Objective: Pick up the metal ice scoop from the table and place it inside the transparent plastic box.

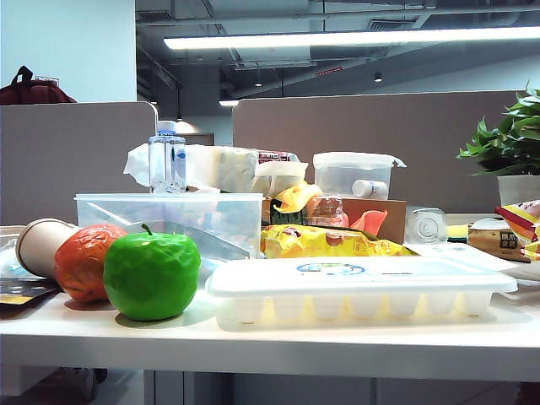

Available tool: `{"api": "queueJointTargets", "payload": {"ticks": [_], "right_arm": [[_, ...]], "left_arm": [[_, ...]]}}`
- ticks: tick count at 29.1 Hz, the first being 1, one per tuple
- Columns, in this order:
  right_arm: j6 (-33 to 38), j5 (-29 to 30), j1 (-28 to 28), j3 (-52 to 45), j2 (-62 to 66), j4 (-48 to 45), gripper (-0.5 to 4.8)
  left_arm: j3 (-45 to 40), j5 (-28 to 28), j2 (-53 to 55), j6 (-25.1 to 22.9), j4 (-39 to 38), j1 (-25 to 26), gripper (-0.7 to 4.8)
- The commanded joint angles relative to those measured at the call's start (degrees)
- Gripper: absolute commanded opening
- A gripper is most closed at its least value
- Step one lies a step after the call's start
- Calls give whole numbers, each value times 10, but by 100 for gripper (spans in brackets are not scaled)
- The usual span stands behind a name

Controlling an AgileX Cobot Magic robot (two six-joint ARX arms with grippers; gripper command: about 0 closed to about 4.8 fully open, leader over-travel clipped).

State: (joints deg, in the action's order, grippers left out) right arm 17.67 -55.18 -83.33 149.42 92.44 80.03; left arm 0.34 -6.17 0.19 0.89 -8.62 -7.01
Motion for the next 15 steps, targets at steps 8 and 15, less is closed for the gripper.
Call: {"api": "queueJointTargets", "payload": {"ticks": [8,15], "right_arm": [[60,-85,-17,-171,-124,-6,-7],[182,-125,-17,-361,-212,-7,-7]], "left_arm": [[0,38,1,-2,35,75,-5],[2,55,1,-2,130,78,-5]]}}
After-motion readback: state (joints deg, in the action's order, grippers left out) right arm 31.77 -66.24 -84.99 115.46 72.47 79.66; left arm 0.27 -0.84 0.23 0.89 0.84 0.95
